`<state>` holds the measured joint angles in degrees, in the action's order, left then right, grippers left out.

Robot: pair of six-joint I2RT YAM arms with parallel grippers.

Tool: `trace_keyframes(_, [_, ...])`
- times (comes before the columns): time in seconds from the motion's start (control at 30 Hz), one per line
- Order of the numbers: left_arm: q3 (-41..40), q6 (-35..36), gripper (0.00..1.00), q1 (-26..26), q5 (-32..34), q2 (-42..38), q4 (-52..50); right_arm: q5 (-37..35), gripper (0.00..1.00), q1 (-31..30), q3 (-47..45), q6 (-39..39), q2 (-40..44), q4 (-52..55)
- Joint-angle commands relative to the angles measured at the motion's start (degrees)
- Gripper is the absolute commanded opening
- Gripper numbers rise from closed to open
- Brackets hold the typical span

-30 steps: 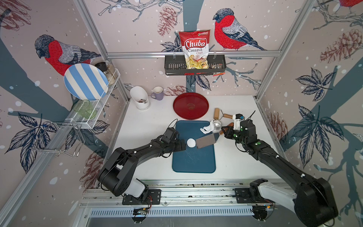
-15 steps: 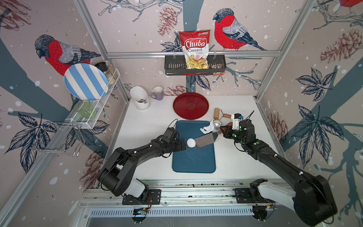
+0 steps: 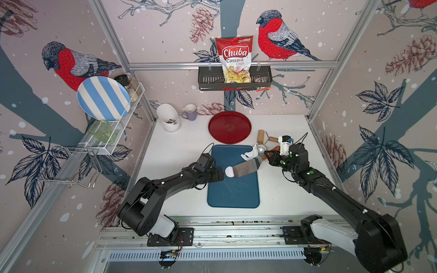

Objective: Roll out the dumpling wrappers from the dough
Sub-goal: Scoop the dumpling wrapper from the work surface.

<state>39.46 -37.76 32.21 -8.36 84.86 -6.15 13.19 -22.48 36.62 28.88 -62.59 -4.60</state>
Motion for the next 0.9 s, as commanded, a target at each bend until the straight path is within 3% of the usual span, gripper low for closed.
trace_keyframes(0.0, [0.1, -0.6, 0.95, 0.1, 0.5, 0.0, 1.4, -0.3, 0.0, 0.0, 0.6, 0.9, 0.9, -2.3])
trace_keyframes(0.17, [0.0, -0.6, 0.95, 0.1, 0.5, -0.1, 1.3, -3.0, 0.0, 1.0, 0.4, -0.2, 0.9, -0.7])
trace_keyframes(0.87, [0.6, -0.4, 0.95, 0.2, 0.4, 0.1, 1.2, 0.6, 0.0, 2.4, 1.2, -5.5, -2.0, 1.9])
